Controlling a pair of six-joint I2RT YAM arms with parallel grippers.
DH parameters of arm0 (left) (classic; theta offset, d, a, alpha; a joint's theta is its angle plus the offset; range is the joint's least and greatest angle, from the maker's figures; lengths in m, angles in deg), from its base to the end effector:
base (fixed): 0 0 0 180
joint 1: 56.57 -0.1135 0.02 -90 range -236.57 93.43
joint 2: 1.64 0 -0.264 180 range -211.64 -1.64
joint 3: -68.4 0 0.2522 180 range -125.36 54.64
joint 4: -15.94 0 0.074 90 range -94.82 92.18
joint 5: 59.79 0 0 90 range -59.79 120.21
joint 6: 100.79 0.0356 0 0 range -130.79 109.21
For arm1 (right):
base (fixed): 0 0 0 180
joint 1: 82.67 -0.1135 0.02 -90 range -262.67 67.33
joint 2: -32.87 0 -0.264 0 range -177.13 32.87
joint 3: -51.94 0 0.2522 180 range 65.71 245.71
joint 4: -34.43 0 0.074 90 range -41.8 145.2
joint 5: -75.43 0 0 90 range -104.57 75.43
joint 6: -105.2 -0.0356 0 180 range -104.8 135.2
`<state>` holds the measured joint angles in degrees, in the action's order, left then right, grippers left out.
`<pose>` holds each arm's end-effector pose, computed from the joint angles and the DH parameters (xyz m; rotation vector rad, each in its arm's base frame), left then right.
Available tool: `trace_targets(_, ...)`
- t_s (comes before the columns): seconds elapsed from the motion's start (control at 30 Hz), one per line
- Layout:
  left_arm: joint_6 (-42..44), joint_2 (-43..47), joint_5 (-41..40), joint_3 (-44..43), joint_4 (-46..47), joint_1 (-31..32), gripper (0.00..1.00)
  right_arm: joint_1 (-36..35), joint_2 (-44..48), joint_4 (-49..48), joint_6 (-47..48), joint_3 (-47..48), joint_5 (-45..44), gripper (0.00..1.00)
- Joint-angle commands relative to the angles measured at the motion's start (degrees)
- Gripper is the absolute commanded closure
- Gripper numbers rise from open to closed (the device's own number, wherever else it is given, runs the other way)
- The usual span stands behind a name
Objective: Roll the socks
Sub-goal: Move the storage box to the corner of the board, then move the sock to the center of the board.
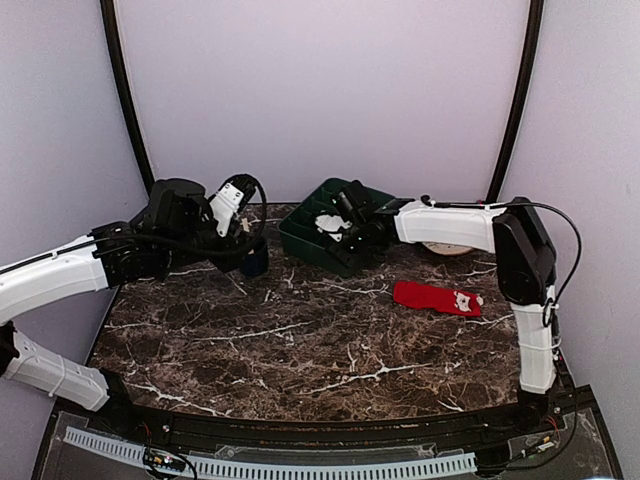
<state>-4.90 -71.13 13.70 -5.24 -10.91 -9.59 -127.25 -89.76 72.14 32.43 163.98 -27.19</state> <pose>0.1976 -0.1969 0.3373 0.6979 1.8257 -0.1902 0.3492 0.3332 0.2083 -1.1390 2.0983 -0.0415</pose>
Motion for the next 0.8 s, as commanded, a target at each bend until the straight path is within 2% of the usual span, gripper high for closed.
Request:
trace_targets(0.0,-4.5,5.4,2.3,4.0,6.5,-0.3,0.42,-1.0,9.8,-1.3,-8.4,-5.2,-5.2,0.44)
trace_targets(0.13,-7.0,6.1,7.0,6.1,6.7,-0.7,0.38,-2.6,16.8,0.2,-15.0,-13.0,-10.3,0.37)
trace_targets(0.37,-9.9,5.1,8.3,6.1,3.0,-0.5,0.40,-6.0,22.5,7.5,-30.7,-23.1,-16.2,0.37)
trace_targets(0.57,-10.6,6.9,8.5,7.2,2.4,-0.5,0.40,-7.1,20.1,11.4,-39.5,-24.7,-17.8,0.39)
trace_targets(0.77,-10.4,7.0,9.2,7.1,1.0,-0.4,0.40,-6.7,13.1,12.6,-41.3,-21.9,-17.6,0.40)
